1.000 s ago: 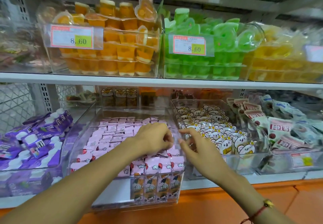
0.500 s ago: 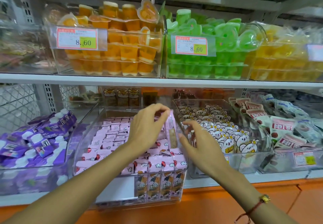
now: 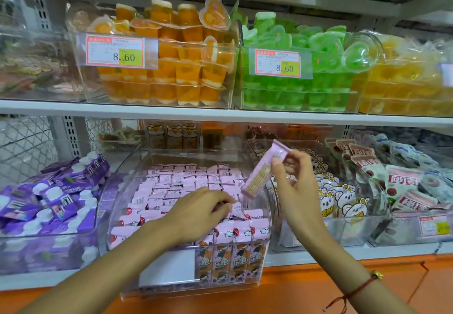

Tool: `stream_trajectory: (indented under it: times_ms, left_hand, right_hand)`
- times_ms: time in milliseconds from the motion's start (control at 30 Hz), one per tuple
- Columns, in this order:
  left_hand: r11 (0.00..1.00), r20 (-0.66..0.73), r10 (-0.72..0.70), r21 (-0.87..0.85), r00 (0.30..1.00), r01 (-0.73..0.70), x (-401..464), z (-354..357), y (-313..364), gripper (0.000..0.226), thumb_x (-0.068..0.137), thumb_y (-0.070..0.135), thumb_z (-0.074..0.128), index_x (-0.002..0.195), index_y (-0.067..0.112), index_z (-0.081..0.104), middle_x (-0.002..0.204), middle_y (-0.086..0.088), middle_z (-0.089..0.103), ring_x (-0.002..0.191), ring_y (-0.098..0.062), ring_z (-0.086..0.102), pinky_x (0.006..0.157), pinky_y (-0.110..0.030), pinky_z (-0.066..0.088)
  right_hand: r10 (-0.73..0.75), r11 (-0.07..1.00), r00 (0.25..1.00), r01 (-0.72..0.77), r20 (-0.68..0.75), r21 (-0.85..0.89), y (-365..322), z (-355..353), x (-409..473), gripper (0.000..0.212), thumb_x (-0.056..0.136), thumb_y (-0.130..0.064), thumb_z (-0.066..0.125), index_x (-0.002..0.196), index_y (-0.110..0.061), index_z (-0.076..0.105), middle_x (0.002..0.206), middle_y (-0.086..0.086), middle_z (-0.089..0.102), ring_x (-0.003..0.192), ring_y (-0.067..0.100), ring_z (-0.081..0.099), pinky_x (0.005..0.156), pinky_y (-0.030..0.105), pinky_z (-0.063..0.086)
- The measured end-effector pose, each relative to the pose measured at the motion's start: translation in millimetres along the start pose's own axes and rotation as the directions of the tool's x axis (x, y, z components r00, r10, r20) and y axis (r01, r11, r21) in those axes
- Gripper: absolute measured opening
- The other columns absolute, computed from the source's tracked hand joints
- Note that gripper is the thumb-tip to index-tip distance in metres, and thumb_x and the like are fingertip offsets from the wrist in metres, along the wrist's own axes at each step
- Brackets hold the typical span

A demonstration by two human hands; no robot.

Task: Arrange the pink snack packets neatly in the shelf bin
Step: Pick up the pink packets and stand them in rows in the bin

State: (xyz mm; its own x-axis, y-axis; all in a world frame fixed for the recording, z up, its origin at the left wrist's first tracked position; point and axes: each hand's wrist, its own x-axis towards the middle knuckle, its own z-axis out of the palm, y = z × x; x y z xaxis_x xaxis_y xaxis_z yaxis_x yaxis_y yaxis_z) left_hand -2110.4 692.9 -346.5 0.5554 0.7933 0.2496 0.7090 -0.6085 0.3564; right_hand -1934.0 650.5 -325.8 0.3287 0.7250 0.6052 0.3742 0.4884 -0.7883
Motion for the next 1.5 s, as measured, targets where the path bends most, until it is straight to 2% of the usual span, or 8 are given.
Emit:
stream_trajectory:
  times_ms: [133,433,567,867,1000,1167,1333,1500]
  left_hand:
    - [0.995,0.036,0.026,0.092,0.999,-0.029,0.5,-4.5,1.1,0.040,0.101,0.039,0.034,0.082,0.014,0.059,0.072,-0.011,0.060,0.068,-0.026,0.055,0.051,-0.027,0.032]
    - [0.888,-0.375,0.100,-0.383,0.922,-0.253,-37.2,-18.7,17.5,0.088,0.077,-0.006,0.061,0.128,0.059,0.032,0.132,0.029,0.036,0.107,0.005,0.051,0.072,-0.021,0.053]
    - [0.866,-0.519,0.039,-0.409,0.854,-0.288,-39.5,-21.9,19.9,0.053,0.078,0.006,0.073,0.111,0.045,0.058,0.117,0.025,0.053,0.107,0.003,0.053,0.080,-0.006,0.043]
    - [0.385,-0.095,-0.394,-0.920,0.914,0.071,-36.0,-29.3,12.4,0.040,0.065,0.050,0.068,0.097,0.027,0.072,0.086,0.011,0.074,0.077,-0.001,0.069,0.061,-0.015,0.054]
    - [0.516,-0.160,-0.393,-0.854,0.906,0.073,-35.0,-27.5,17.0,0.044,0.074,0.047,0.065,0.112,0.025,0.067,0.092,0.013,0.073,0.079,0.005,0.067,0.060,-0.010,0.051]
    - [0.728,-0.330,-0.177,-0.678,0.927,-0.102,-32.7,-25.6,24.5,0.026,0.081,0.045,0.060,0.105,0.038,0.067,0.103,0.026,0.069,0.091,0.005,0.064,0.081,-0.013,0.050]
    - [0.713,-0.414,-0.161,-0.677,0.896,-0.185,-26.3,-23.6,20.3,0.031,0.078,0.042,0.062,0.109,0.042,0.063,0.105,0.028,0.067,0.101,0.010,0.059,0.079,-0.004,0.045]
    - [0.924,-0.240,-0.106,-0.383,0.965,0.006,-24.1,-3.4,3.8,0.042,0.091,0.049,0.047,0.132,0.047,0.039,0.127,0.021,0.052,0.093,0.002,0.054,0.082,-0.018,0.045]
  right_hand:
    - [0.048,0.989,0.998,-0.041,-0.047,0.139,-9.4,-1.6,0.6,0.019,0.097,-0.026,0.049,0.114,-0.031,0.043,0.096,0.000,0.062,0.076,-0.006,0.060,0.063,0.008,0.047]
    - [0.350,0.835,0.931,-0.359,0.100,0.417,-19.9,4.1,-2.2,0.035,0.091,-0.025,0.060,0.115,0.000,0.052,0.075,0.002,0.070,0.069,0.009,0.068,0.063,0.017,0.056]
    - [0.439,0.776,0.891,-0.442,0.118,0.450,-26.5,10.3,-5.3,0.039,0.081,-0.032,0.069,0.100,-0.002,0.055,0.082,0.021,0.070,0.067,0.017,0.069,0.059,0.016,0.054]
    - [0.285,0.935,0.957,-0.289,0.046,0.205,-26.5,0.7,-2.7,0.019,0.090,-0.031,0.060,0.090,-0.012,0.057,0.063,-0.008,0.055,0.053,0.004,0.048,0.052,0.016,0.041]
    - [-0.082,0.994,0.994,0.088,0.074,-0.070,-33.0,0.6,-6.6,0.011,0.089,-0.021,0.061,0.100,-0.022,0.058,0.091,-0.007,0.058,0.081,-0.001,0.051,0.071,0.009,0.039]
    - [-0.280,0.717,0.829,0.516,0.484,-0.469,-30.3,2.2,-12.4,0.054,0.089,-0.038,0.048,0.140,-0.028,0.040,0.133,-0.011,0.043,0.124,0.005,0.028,0.099,0.023,0.024]
    - [-0.285,0.758,0.795,0.529,0.535,-0.382,-23.9,-1.5,-4.7,0.042,0.091,-0.041,0.053,0.131,-0.029,0.049,0.115,-0.013,0.054,0.110,0.007,0.046,0.093,0.034,0.040]
    - [-0.287,0.949,0.942,0.305,0.174,-0.083,-21.6,-4.4,6.0,0.038,0.086,-0.028,0.064,0.117,-0.029,0.043,0.100,-0.012,0.061,0.087,0.002,0.062,0.070,0.018,0.051]
